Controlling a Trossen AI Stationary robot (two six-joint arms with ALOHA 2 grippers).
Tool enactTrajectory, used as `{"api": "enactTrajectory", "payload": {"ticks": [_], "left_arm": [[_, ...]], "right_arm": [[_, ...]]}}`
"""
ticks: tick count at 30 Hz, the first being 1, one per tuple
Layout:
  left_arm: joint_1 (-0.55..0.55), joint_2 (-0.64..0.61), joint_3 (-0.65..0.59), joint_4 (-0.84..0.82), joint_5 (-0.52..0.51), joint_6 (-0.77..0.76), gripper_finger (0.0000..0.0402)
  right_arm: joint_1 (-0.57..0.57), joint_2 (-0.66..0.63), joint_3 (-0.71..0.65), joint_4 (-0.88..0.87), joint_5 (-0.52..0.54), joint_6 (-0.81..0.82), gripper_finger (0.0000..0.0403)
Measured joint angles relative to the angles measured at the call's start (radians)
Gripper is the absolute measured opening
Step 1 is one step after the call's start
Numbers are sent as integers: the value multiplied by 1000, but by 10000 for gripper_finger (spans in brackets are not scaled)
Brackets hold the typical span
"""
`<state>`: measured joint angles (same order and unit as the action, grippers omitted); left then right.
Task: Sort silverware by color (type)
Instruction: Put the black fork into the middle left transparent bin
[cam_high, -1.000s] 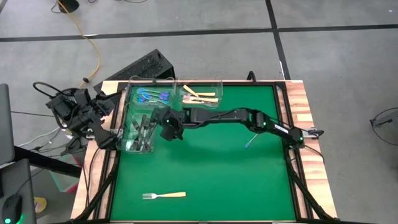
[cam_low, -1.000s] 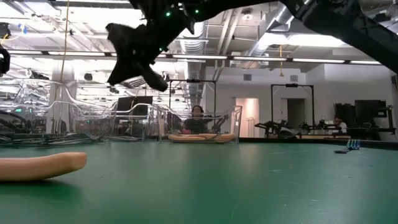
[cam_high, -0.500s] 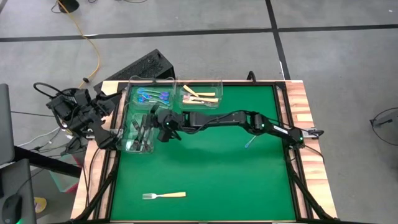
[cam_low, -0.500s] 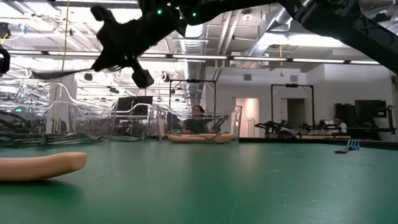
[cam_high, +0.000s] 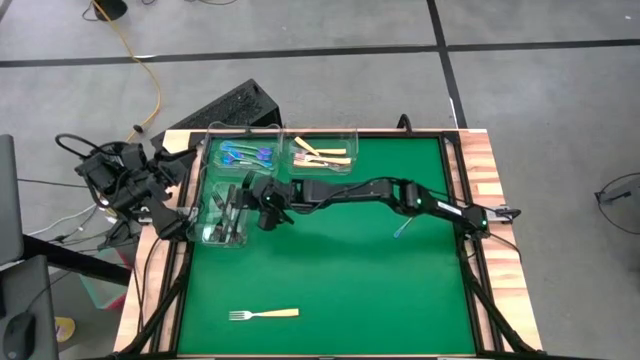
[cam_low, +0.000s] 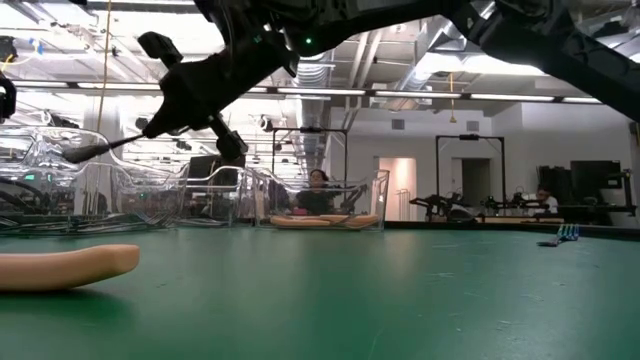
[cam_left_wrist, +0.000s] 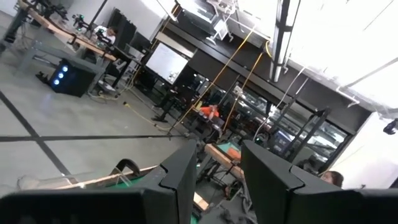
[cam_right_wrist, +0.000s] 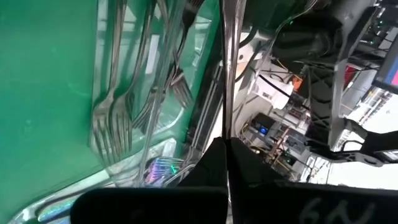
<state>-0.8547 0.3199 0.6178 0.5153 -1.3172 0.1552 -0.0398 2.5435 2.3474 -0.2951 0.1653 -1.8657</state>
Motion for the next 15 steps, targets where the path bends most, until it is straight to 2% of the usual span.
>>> {"api": "enactTrajectory", "payload": {"ticks": [12, 15], "left_arm": [[0, 0, 0, -10, -8, 17, 112], [0, 0, 0, -10, -11, 25, 112]], "right_arm": [[-40, 0, 0, -13, -173, -4, 6], [-48, 0, 0, -11, -189, -4, 6]]}}
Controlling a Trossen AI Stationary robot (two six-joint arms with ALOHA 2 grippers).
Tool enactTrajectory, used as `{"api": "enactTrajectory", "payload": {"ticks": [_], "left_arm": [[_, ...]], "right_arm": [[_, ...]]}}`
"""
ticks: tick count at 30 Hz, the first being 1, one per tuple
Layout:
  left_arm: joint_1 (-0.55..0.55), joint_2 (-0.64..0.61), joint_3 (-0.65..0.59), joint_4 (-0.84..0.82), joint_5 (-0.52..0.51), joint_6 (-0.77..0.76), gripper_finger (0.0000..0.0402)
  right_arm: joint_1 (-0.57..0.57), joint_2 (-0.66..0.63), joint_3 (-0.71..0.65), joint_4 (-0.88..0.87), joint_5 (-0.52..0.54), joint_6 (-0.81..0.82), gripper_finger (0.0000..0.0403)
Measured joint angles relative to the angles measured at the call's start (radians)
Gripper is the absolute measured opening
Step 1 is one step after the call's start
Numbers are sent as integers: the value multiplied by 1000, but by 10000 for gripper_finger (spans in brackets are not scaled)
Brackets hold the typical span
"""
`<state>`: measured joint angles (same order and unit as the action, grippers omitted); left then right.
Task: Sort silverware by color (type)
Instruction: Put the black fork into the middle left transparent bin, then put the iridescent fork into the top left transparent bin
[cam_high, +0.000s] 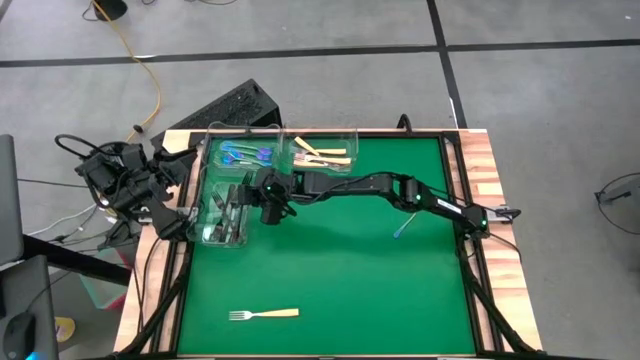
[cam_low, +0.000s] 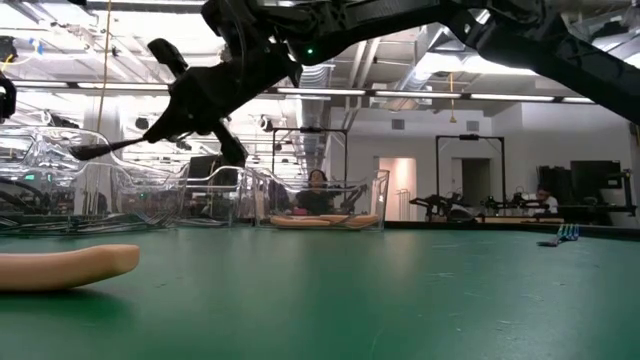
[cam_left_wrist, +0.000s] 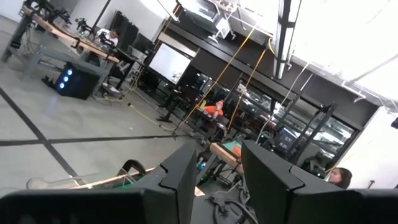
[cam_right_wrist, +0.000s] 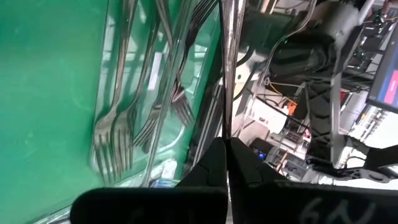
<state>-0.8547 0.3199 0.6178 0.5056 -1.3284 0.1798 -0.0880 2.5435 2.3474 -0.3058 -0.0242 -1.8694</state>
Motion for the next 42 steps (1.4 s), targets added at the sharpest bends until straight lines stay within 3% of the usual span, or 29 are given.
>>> {"api": "enactTrajectory", "payload": {"ticks": [26, 34, 42], "left_arm": [[0, 0, 0, 0, -27, 11, 112], [0, 0, 0, 0, -27, 12, 112], [0, 0, 0, -1, -27, 12, 112]], "right_arm": [[-28, 0, 0, 4, -135, 86, 41], [-35, 0, 0, 9, -184, 215, 80], [-45, 0, 0, 12, -186, 223, 105]]}}
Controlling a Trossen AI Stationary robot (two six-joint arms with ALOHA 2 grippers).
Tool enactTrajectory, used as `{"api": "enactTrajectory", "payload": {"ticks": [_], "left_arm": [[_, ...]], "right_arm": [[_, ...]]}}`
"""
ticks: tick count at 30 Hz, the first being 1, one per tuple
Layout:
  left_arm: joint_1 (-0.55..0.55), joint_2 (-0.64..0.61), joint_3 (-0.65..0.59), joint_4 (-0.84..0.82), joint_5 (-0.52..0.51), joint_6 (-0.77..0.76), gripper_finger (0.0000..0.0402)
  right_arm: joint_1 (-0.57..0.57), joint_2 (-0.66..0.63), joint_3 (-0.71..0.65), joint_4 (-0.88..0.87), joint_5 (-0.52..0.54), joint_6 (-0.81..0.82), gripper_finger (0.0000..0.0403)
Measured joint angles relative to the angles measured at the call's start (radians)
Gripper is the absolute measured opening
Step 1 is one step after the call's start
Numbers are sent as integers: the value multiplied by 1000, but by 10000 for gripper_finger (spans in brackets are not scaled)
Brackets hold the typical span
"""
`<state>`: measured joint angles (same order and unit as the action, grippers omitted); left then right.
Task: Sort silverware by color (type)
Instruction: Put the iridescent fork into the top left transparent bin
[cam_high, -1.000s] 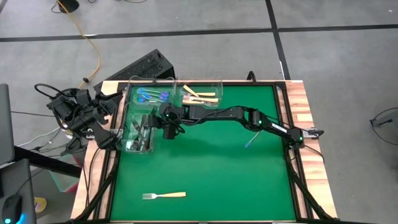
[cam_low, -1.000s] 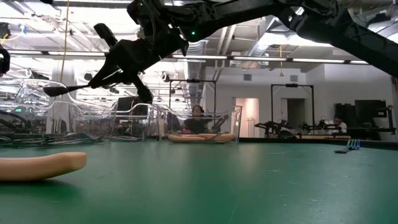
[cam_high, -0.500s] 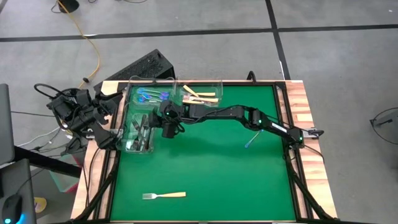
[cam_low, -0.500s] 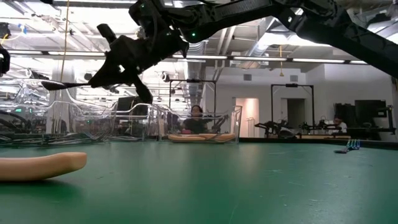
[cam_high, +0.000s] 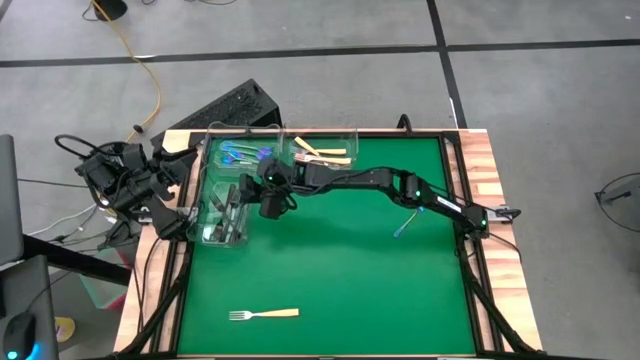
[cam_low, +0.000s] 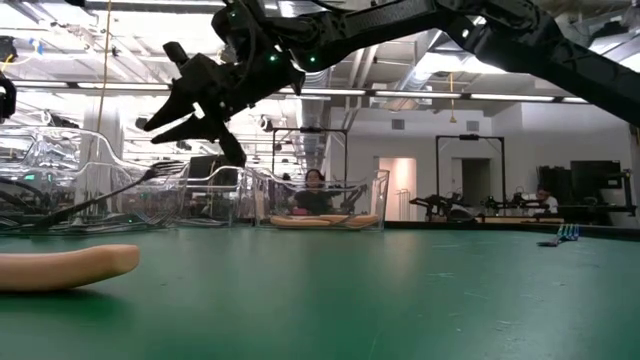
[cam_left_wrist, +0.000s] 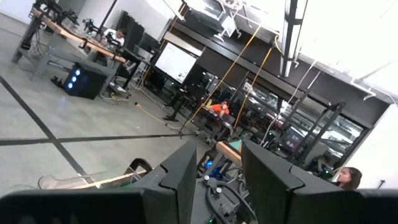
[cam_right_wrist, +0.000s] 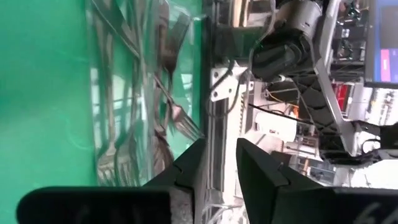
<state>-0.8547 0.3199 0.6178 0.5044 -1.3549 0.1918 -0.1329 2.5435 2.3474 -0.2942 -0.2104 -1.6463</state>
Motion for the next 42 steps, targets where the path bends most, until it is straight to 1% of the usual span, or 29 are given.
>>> {"api": "enactTrajectory", "payload": {"ticks": [2, 4, 7, 9, 11, 13, 15, 18, 20, 24, 29, 35, 42], "left_arm": [[0, 0, 0, 1, 0, 14, 112], [0, 0, 0, 8, 0, 36, 112], [0, 0, 0, 8, -5, 54, 112], [0, 0, 0, 0, -19, 61, 112], [0, 0, 0, -13, -29, 62, 112], [0, 0, 0, -22, -41, 62, 112], [0, 0, 0, -21, -48, 58, 112], [0, 0, 0, -21, -42, 32, 112], [0, 0, 0, -25, -41, 16, 112], [0, 0, 0, -26, -43, 5, 112], [0, 0, 0, -43, -55, -24, 112], [0, 0, 0, -46, -118, -72, 112], [0, 0, 0, -48, -127, -98, 112]], "right_arm": [[-1, 0, 2, 14, 7, 4, 107], [-2, -7, 4, 32, 40, 65, 108], [-2, -34, 7, 69, 109, 220, 108], [1, -71, 4, 77, 178, 338, 108], [7, -84, 11, 115, 245, 488, 108], [12, -110, 8, 112, 311, 653, 108], [19, -128, 6, 113, 377, 769, 108], [25, -183, 6, 71, 441, 894, 108], [27, -230, 7, 58, 448, 979, 108], [29, -337, 8, -45, 448, 1117, 108], [29, -489, 7, -309, 447, 1227, 108], [27, -660, 9, -648, 445, 1355, 108], [60, -864, 8, -873, 445, 1479, 108]]}}
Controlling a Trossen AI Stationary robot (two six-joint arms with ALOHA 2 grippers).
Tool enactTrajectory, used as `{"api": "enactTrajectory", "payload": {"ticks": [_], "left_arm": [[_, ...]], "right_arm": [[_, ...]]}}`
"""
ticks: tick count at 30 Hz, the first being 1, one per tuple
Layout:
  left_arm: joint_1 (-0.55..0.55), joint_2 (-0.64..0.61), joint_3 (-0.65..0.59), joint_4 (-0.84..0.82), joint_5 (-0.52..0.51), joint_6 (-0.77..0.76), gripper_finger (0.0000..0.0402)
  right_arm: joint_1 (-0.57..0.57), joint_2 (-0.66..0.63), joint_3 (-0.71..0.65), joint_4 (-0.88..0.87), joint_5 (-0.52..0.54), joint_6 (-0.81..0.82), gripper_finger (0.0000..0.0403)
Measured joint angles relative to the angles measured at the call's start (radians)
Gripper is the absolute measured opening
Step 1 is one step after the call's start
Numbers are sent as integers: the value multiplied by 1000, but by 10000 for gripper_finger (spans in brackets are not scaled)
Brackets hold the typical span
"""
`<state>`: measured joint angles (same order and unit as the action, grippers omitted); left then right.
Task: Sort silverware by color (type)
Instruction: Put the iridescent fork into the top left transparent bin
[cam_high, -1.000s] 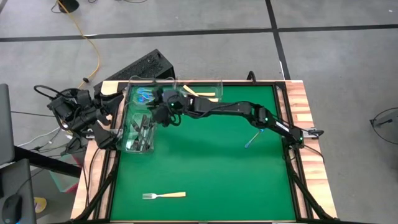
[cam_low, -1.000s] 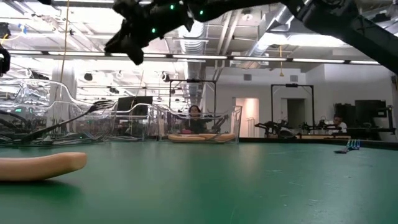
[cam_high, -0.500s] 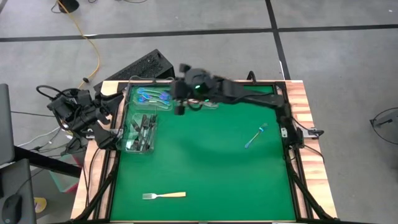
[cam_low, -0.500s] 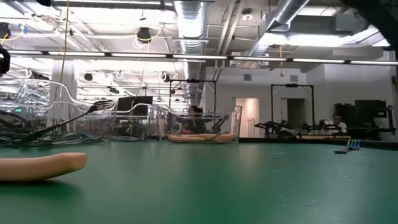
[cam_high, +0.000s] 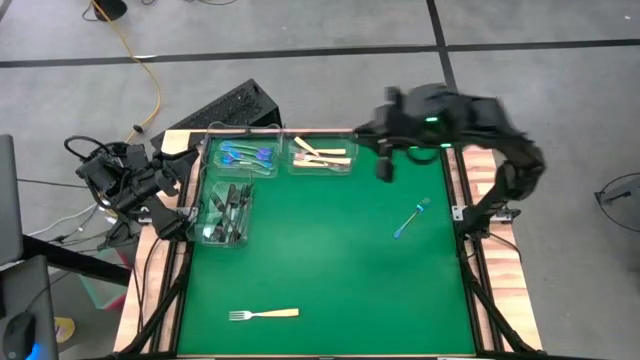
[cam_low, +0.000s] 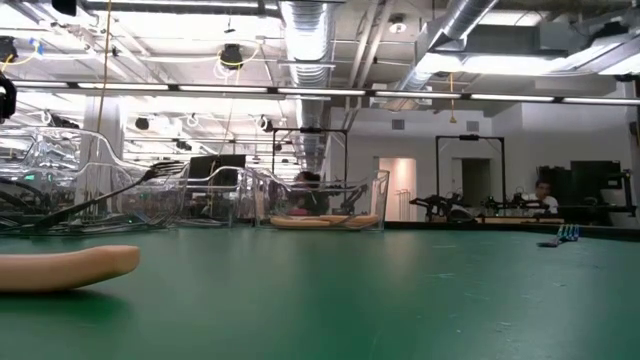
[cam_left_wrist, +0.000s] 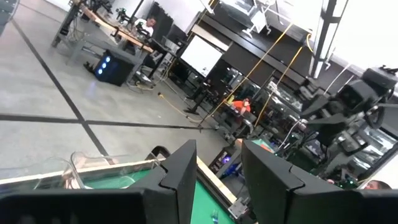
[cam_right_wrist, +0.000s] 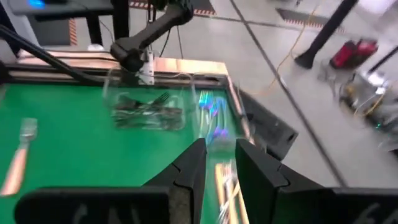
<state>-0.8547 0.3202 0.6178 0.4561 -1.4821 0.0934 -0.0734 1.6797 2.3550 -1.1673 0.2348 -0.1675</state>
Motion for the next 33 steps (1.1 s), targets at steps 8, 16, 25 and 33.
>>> {"api": "enactTrajectory", "payload": {"ticks": [8, 16, 25, 33], "left_arm": [[0, 0, 0, -30, -24, -9, 112], [-2, 0, 0, -102, 4, -98, 112], [-2, -3, 0, -100, 65, -158, 112], [-12, -40, 0, -101, 163, -197, 112]], "right_arm": [[56, -163, 0, -369, 4, 362, 108], [192, -260, -145, -400, 143, 655, 108], [238, -303, -505, -391, 264, 1032, 108], [288, -271, -758, -367, 149, 1331, 108]]}}
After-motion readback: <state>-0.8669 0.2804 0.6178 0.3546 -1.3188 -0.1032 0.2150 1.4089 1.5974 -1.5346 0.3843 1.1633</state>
